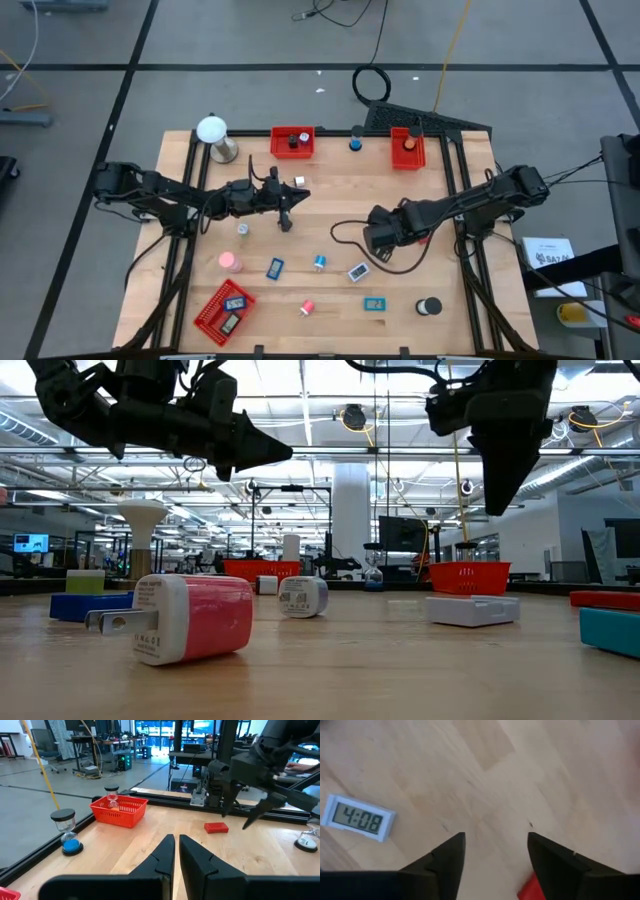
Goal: Pick & Place Office items
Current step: Put the white charger adapter into the top left red basket
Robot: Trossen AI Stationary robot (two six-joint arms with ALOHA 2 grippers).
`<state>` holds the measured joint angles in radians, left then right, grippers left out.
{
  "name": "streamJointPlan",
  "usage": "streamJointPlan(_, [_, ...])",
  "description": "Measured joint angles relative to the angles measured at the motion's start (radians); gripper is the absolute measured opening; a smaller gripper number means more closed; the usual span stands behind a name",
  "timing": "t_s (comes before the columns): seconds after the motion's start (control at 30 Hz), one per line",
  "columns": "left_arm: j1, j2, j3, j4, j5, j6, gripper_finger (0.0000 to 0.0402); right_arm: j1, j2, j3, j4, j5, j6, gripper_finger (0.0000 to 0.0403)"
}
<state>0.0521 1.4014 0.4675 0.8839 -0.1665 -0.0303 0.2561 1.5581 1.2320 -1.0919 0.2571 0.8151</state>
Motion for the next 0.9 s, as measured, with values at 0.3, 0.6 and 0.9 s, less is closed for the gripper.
streamJointPlan(0.3, [0.0,0.0,0.0,0.0,0.0,0.0,0.0026,-0.003,0.0,-0.133,0.361,-0.082,-0.328,0.0266])
streamJointPlan(0.6, [0.0,0.0,0.0,0.0,0.0,0.0,0.0026,0.032,0.0,-0.23,0.541,-0.164,-0.586,0.0258])
streamJointPlan(0.9, [0.0,0.0,0.0,0.0,0.0,0.0,0.0026,0.068,0.0,-0.302,0.733,-0.184,-0.643,0.0256])
